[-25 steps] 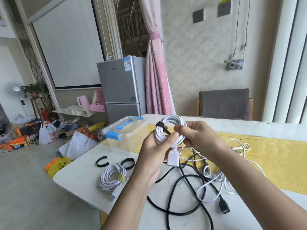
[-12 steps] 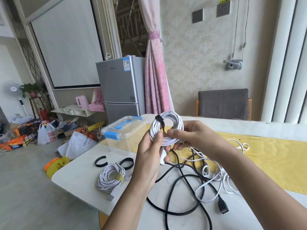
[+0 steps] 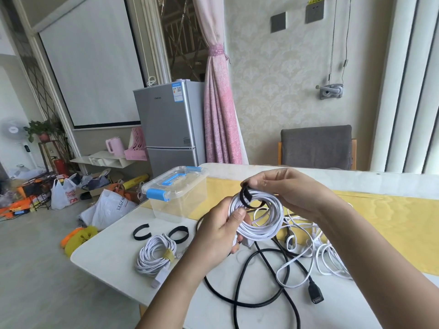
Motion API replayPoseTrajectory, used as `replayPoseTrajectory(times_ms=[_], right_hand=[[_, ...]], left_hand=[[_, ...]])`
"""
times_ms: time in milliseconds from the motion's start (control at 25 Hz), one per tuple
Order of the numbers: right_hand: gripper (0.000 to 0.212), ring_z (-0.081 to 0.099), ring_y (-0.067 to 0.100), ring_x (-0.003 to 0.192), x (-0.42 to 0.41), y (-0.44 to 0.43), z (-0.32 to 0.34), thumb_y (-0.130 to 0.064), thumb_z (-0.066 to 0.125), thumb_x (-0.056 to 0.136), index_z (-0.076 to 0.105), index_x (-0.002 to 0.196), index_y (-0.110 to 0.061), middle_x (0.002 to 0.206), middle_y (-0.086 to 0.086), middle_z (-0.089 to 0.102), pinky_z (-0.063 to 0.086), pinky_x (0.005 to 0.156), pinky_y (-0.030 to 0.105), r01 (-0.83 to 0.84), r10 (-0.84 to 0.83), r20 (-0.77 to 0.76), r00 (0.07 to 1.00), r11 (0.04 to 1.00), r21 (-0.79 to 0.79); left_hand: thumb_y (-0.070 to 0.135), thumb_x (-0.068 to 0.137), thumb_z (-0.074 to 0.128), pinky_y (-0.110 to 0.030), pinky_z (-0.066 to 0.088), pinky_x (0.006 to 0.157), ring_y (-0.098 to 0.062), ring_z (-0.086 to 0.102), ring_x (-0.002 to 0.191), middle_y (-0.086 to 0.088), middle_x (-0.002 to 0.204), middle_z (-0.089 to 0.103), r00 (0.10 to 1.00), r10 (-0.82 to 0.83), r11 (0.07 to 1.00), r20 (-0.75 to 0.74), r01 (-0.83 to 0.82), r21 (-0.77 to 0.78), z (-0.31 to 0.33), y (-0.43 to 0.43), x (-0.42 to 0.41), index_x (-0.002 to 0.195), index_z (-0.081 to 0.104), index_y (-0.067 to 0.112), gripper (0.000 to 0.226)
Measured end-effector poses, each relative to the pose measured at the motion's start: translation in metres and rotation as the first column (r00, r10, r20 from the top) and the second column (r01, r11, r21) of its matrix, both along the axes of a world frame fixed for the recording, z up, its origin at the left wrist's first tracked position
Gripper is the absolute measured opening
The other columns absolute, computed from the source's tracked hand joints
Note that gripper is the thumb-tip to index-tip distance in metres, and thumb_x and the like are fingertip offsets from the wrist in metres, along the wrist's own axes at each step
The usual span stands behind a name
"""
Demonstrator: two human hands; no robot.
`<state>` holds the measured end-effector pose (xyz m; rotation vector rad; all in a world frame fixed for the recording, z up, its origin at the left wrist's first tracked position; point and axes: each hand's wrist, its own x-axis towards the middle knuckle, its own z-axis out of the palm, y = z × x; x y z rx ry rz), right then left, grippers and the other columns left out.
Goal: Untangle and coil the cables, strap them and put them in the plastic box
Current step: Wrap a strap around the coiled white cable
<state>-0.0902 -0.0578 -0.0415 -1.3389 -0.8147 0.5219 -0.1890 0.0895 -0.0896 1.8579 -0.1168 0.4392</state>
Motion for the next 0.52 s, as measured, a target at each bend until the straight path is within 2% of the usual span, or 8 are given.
replayPoseTrajectory(times_ms=[120,240,320,360,440,480,520], right_hand=[[0.012,0.065,0.013,0.077,-0.003,0.000,0.002,-0.006,0.067,0.081,0.071,0.092,-0.003,0.085,0.011,0.072,0.053,0.077,0.020,0.094,-0.066,0.248,0.967,0.990,-0.103],[0.020,0.067,0.015,0.083,-0.001,-0.006,0.005,-0.001,0.071,0.078,0.073,0.097,-0.007,0.092,0.012,0.074,0.054,0.083,0.021,0.153,-0.091,0.319,0.943,0.972,-0.176],[0.021,0.067,0.017,0.081,0.002,-0.009,0.007,-0.006,0.073,0.073,0.074,0.094,-0.007,0.091,0.013,0.074,0.053,0.082,0.025,0.203,-0.158,0.264,0.951,0.967,-0.151],[0.021,0.066,0.016,0.076,0.004,-0.010,0.008,-0.010,0.073,0.070,0.074,0.091,-0.007,0.087,0.010,0.074,0.053,0.079,0.024,0.203,-0.180,0.188,0.966,0.973,-0.111],[0.019,0.053,0.007,0.056,0.009,-0.011,0.009,-0.013,0.067,0.073,0.071,0.089,-0.004,0.072,0.001,0.065,0.047,0.057,0.014,0.199,-0.195,-0.058,0.979,0.977,0.073],[0.016,0.040,0.004,0.048,0.011,-0.012,0.010,-0.011,0.063,0.078,0.070,0.090,-0.003,0.067,-0.002,0.054,0.037,0.047,0.011,0.235,-0.208,-0.168,0.963,0.958,0.162],[0.014,0.030,0.003,0.044,0.012,-0.015,0.012,-0.009,0.059,0.084,0.069,0.092,-0.004,0.064,-0.004,0.046,0.028,0.041,0.011,0.287,-0.244,-0.215,0.946,0.936,0.201]], left_hand=[[0.011,0.101,0.041,-0.021,0.031,0.038,-0.010,0.044,0.047,-0.002,0.080,0.055,0.998,0.009,0.999,-0.068,-0.012,-0.043,0.001,-0.002,0.000,0.095,0.054,0.010,0.014],[0.012,0.101,0.041,-0.022,0.031,0.039,-0.011,0.044,0.048,-0.001,0.077,0.054,0.997,0.006,0.999,-0.074,-0.010,-0.041,0.002,-0.003,0.001,0.095,0.055,0.011,0.015],[0.011,0.101,0.041,-0.021,0.031,0.038,-0.010,0.043,0.049,0.001,0.077,0.054,0.997,0.001,0.997,-0.078,-0.007,-0.073,0.002,-0.003,0.001,0.096,0.056,0.012,0.016],[0.011,0.101,0.041,-0.021,0.031,0.038,-0.010,0.043,0.049,0.001,0.076,0.054,0.997,-0.017,0.995,-0.081,0.009,-0.101,0.004,-0.003,0.000,0.097,0.056,0.010,0.016],[0.010,0.101,0.041,-0.020,0.029,0.038,-0.009,0.043,0.049,0.002,0.070,0.055,0.994,-0.068,0.975,-0.090,0.047,-0.216,0.008,-0.005,-0.003,0.094,0.056,0.007,0.017],[0.008,0.100,0.041,-0.019,0.029,0.037,-0.010,0.043,0.048,0.001,0.067,0.055,0.993,-0.070,0.950,-0.094,0.038,-0.309,0.011,-0.006,-0.003,0.091,0.056,0.005,0.018],[0.007,0.099,0.041,-0.019,0.028,0.036,-0.010,0.043,0.047,-0.002,0.064,0.054,0.995,-0.046,0.908,-0.093,0.002,-0.419,0.013,-0.006,-0.002,0.088,0.056,0.004,0.019]])
